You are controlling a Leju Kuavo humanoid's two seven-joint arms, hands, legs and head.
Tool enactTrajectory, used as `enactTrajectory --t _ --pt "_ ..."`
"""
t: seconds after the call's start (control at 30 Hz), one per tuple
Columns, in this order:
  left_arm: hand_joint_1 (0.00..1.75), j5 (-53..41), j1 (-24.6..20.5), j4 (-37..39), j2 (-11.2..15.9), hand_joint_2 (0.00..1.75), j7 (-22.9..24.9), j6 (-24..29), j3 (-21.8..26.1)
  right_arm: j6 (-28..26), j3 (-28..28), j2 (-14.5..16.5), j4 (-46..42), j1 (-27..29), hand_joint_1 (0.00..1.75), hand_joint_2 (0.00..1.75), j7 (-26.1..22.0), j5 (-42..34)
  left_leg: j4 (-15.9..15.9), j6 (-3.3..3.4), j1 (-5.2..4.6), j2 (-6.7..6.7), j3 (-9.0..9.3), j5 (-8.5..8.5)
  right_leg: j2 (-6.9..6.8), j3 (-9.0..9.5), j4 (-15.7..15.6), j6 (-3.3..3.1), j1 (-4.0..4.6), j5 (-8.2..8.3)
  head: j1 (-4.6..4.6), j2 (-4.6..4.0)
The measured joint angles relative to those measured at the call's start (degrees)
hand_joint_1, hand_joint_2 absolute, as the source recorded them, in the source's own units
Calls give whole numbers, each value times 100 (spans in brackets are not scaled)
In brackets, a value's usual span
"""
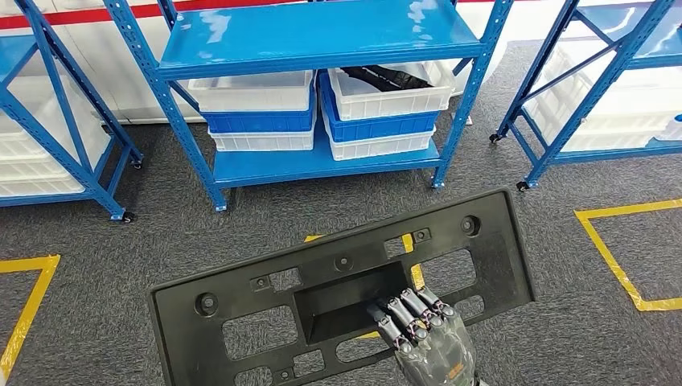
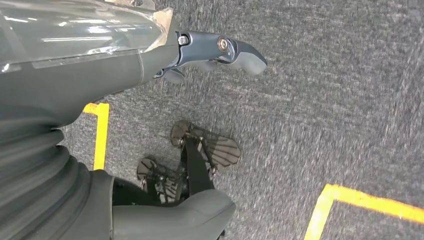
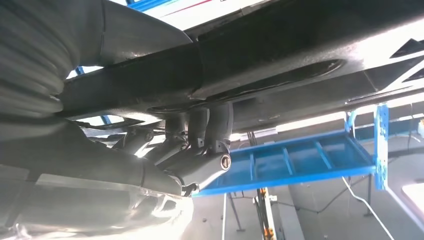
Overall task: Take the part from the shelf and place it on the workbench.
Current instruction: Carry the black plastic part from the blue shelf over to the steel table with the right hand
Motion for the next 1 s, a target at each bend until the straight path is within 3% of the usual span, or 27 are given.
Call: enactTrajectory --t 0.03,0.1,0.17,0.2,0.23,0.33,0.4,0.5,0.53,0.6,0.67,0.7,0.73,0.77,0.83,0.9,0.93,1.0 --pt "0 2 3 0 2 175 0 1 1 0 -8 22 2 1 175 175 -9 -2 120 -30 13 -4 -54 -124 -7 -29 -7 -56 -23 46 -7 0" --pt "0 5 8 0 5 175 0 1 3 0 -25 63 11 4 175 175 -17 -4 740 -85 30 -14 -283 -619 -27 -117 -7 -136 -34 137 -26 0" --pt "0 5 10 0 5 175 0 1 3 0 -43 86 30 15 175 175 -21 -5 1474 -126 38 -18 -501 -1045 -35 -218 11 -153 -15 220 -33 0" --pt "0 5 12 0 7 175 0 1 3 0 -52 93 39 21 175 175 -22 -4 1606 -133 41 -18 -486 -1096 -35 -267 30 -148 -8 253 -34 0" --pt "0 5 13 0 9 175 0 1 3 0 -61 99 48 27 175 175 -24 -5 1510 -130 44 -17 -356 -1039 -34 -318 53 -139 -6 277 -34 0" --pt "0 9 10 0 15 175 -16 3 6 0 -104 145 61 44 175 175 -188 -156 376 -72 47 -121 419 -683 10 -429 115 -93 11 320 -42 0" --pt "0 13 17 0 15 175 -32 17 15 0 -192 222 91 69 175 175 -522 -469 -23 -5 13 -175 647 -628 37 -474 128 -31 34 357 -33 0" --pt "0 15 26 0 6 175 -18 64 45 0 -410 372 163 136 175 175 -1062 -921 -81 123 -24 -62 624 -545 97 -534 139 86 29 416 -21 0" --pt "0 15 23 -1 2 175 -6 80 56 0 -492 420 185 162 175 175 -1190 -999 -122 174 -15 -14 616 -500 109 -598 233 101 30 361 -12 0" --pt "0 14 17 -1 -5 175 18 104 72 0 -638 490 240 203 175 175 -1343 -1068 -185 244 7 94 579 -417 106 -863 775 81 22 53 15 0" --pt "0 14 20 0 -1 175 26 117 84 0 -742 531 305 254 175 175 -1382 -1076 -182 259 -1 187 517 -381 98 -1157 1503 84 6 -286 36 0" --pt "0 14 22 0 0 175 28 124 87 0 -780 544 338 278 175 175 -1376 -1067 -176 254 -3 239 491 -368 91 -1201 1691 117 -5 -350 35 0" --pt "0 13 23 0 1 175 28 141 89 0 -815 557 369 293 175 175 -1358 -1052 -166 247 -2 293 469 -359 74 -1137 1664 166 -20 -327 37 0" --pt "0 9 22 0 -1 175 28 173 90 0 -844 568 396 298 175 175 -1333 -1034 -153 239 1 346 454 -354 40 -976 1441 222 -38 -236 37 1" --pt "0 -13 16 0 -14 175 4 346 91 0 -877 584 437 293 175 175 -1247 -989 -108 206 -2 448 438 -363 -175 -513 673 303 -66 -16 38 1" --pt "0 -36 8 -1 -42 175 -88 601 92 0 -898 595 464 298 175 175 -1138 -925 -58 141 -29 536 438 -386 -357 -267 181 258 -43 86 32 0" --pt "0 -43 5 -1 -53 175 -150 682 92 0 -911 598 473 307 175 175 -1088 -891 -45 109 -40 576 442 -392 -378 -252 110 206 -23 88 27 0" --pt "0 -70 -1 -3 -68 175 -273 665 93 0 -942 599 477 339 175 175 -1016 -833 -42 52 -22 648 446 -392 -248 -277 112 109 -19 128 21 0"
